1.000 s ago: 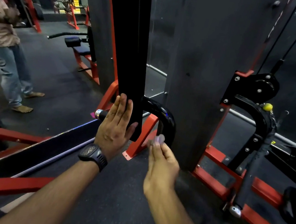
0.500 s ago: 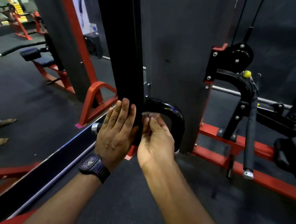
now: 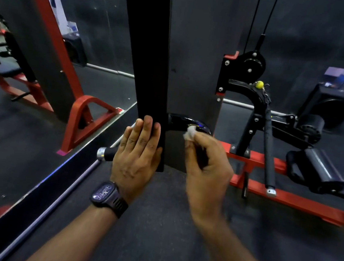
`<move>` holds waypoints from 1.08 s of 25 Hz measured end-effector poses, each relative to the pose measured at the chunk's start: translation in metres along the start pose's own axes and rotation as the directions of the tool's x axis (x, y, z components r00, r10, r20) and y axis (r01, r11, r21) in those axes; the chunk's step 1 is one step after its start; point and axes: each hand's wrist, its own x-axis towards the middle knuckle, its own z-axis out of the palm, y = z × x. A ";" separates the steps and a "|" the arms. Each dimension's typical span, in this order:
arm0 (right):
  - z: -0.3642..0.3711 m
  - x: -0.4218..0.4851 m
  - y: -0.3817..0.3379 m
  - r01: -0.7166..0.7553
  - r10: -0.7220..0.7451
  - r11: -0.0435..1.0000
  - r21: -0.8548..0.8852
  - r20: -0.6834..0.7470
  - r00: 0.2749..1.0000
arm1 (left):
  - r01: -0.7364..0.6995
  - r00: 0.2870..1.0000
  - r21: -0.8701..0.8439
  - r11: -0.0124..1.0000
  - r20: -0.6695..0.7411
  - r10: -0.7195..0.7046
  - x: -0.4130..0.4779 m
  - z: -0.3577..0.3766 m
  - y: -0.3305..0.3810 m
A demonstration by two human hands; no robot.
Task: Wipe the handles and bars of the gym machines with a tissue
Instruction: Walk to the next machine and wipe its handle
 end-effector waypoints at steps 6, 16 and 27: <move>-0.035 0.062 0.042 0.941 -0.506 -0.048 -0.334 0.821 0.265 | 0.036 0.999 -0.041 0.999 -0.008 -0.036 0.002 0.007 0.007; -0.038 0.057 0.058 0.942 -0.322 -0.004 -0.337 0.892 0.318 | 0.087 0.996 -0.042 0.995 -0.020 -0.088 0.005 0.017 0.010; -0.044 0.038 0.084 0.944 -0.171 0.020 -0.331 0.929 0.329 | 0.088 0.996 -0.065 0.994 -0.012 -0.089 0.005 0.017 0.010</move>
